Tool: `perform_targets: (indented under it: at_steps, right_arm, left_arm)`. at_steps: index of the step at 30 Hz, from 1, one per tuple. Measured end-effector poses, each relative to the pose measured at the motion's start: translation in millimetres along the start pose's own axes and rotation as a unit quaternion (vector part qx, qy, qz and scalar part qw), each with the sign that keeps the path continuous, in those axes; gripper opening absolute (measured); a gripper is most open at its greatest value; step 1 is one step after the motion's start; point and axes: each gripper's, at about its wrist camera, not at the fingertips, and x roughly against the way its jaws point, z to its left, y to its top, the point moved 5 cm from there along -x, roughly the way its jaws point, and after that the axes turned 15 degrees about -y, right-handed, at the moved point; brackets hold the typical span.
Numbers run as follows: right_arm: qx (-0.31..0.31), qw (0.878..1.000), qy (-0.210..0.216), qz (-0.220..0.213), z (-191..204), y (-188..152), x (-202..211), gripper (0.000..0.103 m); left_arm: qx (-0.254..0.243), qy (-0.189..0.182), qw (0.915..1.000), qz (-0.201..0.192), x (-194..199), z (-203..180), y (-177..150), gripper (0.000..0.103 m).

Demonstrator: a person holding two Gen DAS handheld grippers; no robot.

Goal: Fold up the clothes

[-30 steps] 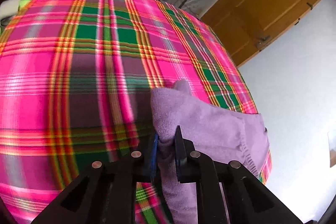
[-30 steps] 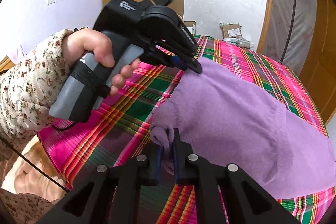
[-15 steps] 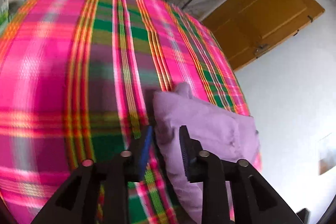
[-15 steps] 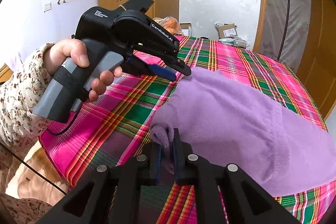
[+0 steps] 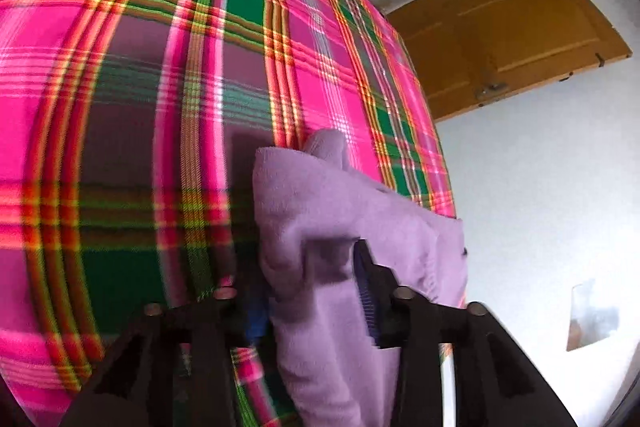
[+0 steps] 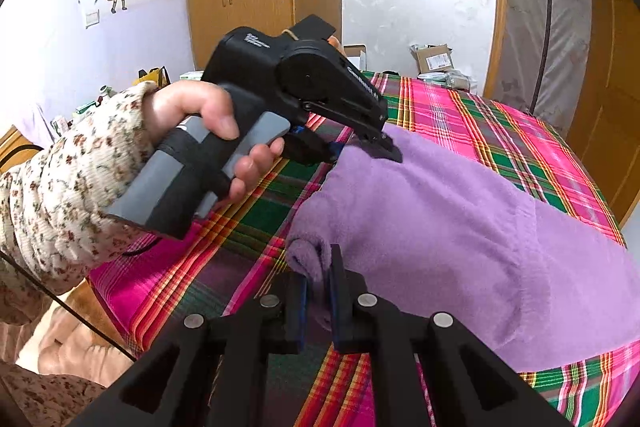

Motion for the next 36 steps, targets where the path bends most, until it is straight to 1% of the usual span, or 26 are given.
perform_targets:
  at_steps: [1,2,6,12,14,18,25,29,36]
  right_arm:
    - [0.001,1.0,0.0,0.0,0,0,0,0.009]
    - [0.002,1.0,0.0,0.001,1,1,-1,0.009]
    - [0.007,1.0,0.0,0.002,2,5,-4,0.009]
    - [0.016,1.0,0.002,-0.003,7,10,-4,0.009]
    - [0.022,1.0,0.007,-0.006,11,11,-3,0.009]
    - [0.032,0.999,0.024,-0.01,21,13,-2,0.009]
    - [0.05,0.997,0.054,-0.014,40,14,-1,0.009]
    - [0.07,0.995,0.072,-0.018,59,12,1,0.009]
    - [0.102,0.988,0.117,-0.025,97,17,3,0.009]
  left_arm:
    - [-0.003,0.002,1.0,0.0,-1,-1,1,0.018]
    - [-0.018,0.014,0.9997,0.001,-2,-3,0,0.015]
    - [-0.075,0.049,0.996,-0.004,0,-13,-4,0.012]
    - [-0.118,0.072,0.9903,-0.02,5,-21,1,0.011]
    - [-0.116,0.07,0.9905,-0.024,7,-17,9,0.011]
    - [-0.115,0.074,0.9901,-0.031,13,-13,14,0.011]
    - [-0.111,0.086,0.989,-0.045,42,-6,7,0.011]
    - [-0.106,0.097,0.9882,-0.052,61,2,-1,0.011]
    - [-0.099,0.125,0.9847,-0.071,98,18,-12,0.011]
